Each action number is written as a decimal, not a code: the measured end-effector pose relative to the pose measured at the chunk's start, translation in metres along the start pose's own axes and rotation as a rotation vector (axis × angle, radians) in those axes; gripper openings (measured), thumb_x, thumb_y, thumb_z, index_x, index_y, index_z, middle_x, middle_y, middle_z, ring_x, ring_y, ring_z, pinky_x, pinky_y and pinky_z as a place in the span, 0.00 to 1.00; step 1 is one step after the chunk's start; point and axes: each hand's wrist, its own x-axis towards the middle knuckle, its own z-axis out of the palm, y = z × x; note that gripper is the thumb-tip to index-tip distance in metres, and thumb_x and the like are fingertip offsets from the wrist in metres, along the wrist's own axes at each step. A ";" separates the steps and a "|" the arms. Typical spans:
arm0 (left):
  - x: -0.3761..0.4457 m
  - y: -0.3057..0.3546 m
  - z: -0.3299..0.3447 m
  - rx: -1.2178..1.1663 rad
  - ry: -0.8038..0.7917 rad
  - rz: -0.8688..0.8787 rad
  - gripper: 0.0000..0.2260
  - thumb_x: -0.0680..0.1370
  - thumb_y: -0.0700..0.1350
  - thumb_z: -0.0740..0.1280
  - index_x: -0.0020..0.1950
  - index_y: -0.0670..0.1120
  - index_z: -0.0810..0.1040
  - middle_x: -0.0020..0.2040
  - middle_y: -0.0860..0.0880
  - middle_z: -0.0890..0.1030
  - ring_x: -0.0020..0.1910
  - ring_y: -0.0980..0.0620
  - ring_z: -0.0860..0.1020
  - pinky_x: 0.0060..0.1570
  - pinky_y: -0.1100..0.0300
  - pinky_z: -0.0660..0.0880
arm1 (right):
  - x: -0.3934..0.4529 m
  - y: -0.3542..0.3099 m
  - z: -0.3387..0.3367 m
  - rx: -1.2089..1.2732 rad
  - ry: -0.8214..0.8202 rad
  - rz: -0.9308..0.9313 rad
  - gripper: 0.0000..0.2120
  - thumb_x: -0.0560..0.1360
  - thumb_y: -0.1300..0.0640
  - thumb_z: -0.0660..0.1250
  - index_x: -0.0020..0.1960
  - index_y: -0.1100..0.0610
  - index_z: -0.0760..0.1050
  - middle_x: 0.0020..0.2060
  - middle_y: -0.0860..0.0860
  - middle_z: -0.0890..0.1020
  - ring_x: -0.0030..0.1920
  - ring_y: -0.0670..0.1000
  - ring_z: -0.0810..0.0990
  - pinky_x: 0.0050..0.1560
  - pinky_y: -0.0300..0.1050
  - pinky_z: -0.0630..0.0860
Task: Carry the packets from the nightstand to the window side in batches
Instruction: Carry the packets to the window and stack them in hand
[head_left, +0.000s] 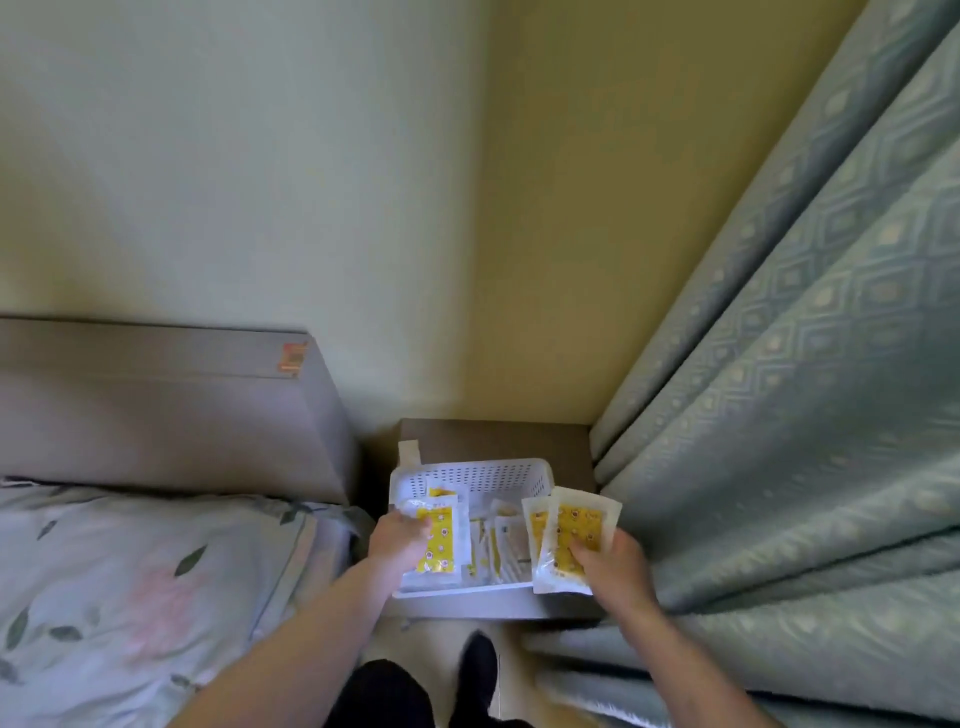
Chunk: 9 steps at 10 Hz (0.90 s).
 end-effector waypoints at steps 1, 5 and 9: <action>0.020 -0.003 0.008 0.024 0.015 -0.055 0.14 0.78 0.47 0.69 0.60 0.40 0.80 0.51 0.43 0.82 0.58 0.40 0.81 0.56 0.50 0.79 | 0.017 -0.001 0.009 -0.045 -0.013 0.019 0.09 0.76 0.55 0.73 0.55 0.55 0.82 0.47 0.50 0.86 0.47 0.51 0.85 0.42 0.42 0.76; 0.092 -0.022 0.041 0.575 -0.035 0.006 0.17 0.85 0.49 0.54 0.61 0.41 0.78 0.62 0.43 0.80 0.63 0.43 0.78 0.60 0.54 0.75 | 0.069 0.006 0.044 -0.060 -0.006 0.070 0.06 0.77 0.56 0.72 0.53 0.54 0.83 0.44 0.48 0.86 0.45 0.49 0.84 0.43 0.44 0.78; 0.072 -0.011 0.015 0.506 -0.008 -0.073 0.14 0.83 0.51 0.60 0.52 0.43 0.80 0.52 0.44 0.84 0.55 0.42 0.82 0.48 0.55 0.75 | 0.096 0.006 0.073 -0.125 -0.087 0.072 0.05 0.78 0.54 0.71 0.53 0.53 0.81 0.41 0.44 0.83 0.44 0.49 0.83 0.39 0.39 0.76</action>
